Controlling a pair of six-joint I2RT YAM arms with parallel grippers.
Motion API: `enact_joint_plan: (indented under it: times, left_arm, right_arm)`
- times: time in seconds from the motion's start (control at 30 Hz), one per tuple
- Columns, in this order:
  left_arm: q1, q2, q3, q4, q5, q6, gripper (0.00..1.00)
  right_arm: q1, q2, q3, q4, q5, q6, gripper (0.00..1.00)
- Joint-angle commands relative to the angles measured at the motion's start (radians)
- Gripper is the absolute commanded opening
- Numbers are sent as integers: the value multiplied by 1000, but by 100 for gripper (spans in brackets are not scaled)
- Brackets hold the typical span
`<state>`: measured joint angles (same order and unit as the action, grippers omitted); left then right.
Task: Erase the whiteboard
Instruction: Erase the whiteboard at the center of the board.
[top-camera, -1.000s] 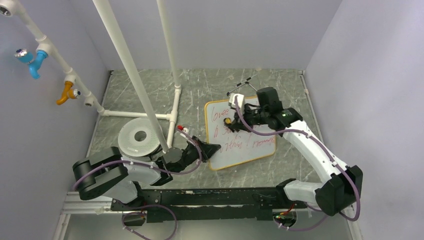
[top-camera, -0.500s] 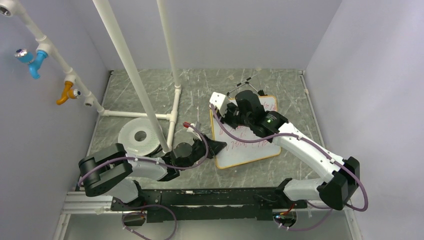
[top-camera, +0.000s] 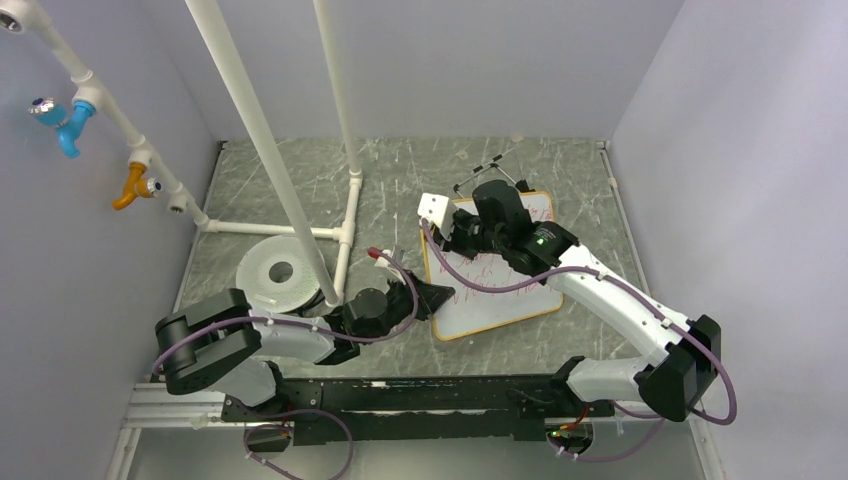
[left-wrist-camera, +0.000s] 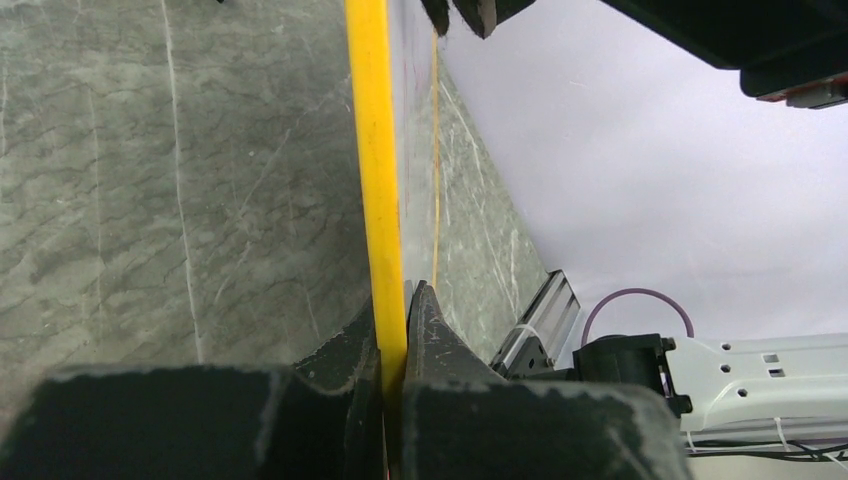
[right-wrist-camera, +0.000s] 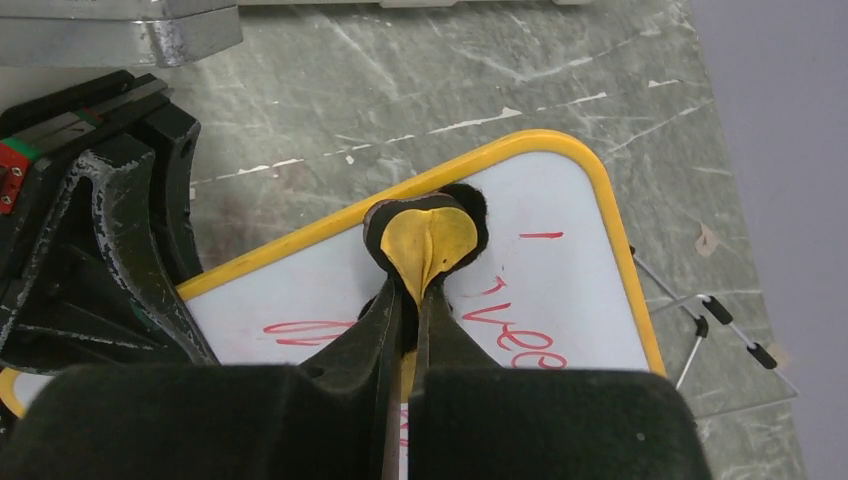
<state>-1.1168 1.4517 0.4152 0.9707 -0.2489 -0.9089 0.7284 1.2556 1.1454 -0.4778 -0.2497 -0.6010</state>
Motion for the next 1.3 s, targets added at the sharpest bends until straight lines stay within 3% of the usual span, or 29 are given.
enact_joint_plan:
  times: [0.0, 0.13, 0.33, 0.4, 0.57, 0.63, 0.8, 0.9, 1.1, 1.27]
  left_arm:
    - [-43, 11, -1, -266, 46, 263, 0]
    - [-55, 6, 5, -282, 24, 296, 0]
    - [-71, 13, 11, -294, 7, 325, 0]
    - [-71, 13, 1, -273, 1, 325, 0]
    - [-72, 7, -2, -269, -5, 339, 0]
    - [-72, 8, -5, -259, -1, 339, 0]
    - [-72, -1, -37, -208, -2, 323, 0]
    - [-72, -13, -42, -210, -9, 312, 0]
    - [-72, -42, -46, -227, -33, 288, 0]
    - [-71, -48, -46, -227, -35, 292, 0]
  right_arm:
    - [-5, 14, 27, 19, 2, 95, 0]
    - [-53, 29, 64, 131, 204, 250, 0]
    - [-78, 37, 50, 153, 241, 270, 0]
    - [-84, 37, 52, 111, 178, 231, 0]
    - [-73, 42, 67, -49, -225, 81, 0]
    - [-71, 56, 97, -78, -291, 78, 0]
    - [-130, 45, 58, 70, -6, 229, 0]
    - [-216, 18, 10, 93, -13, 242, 0]
    - [-194, -24, -79, -17, -317, 78, 0]
    - [-151, -24, -81, -81, -423, -5, 0]
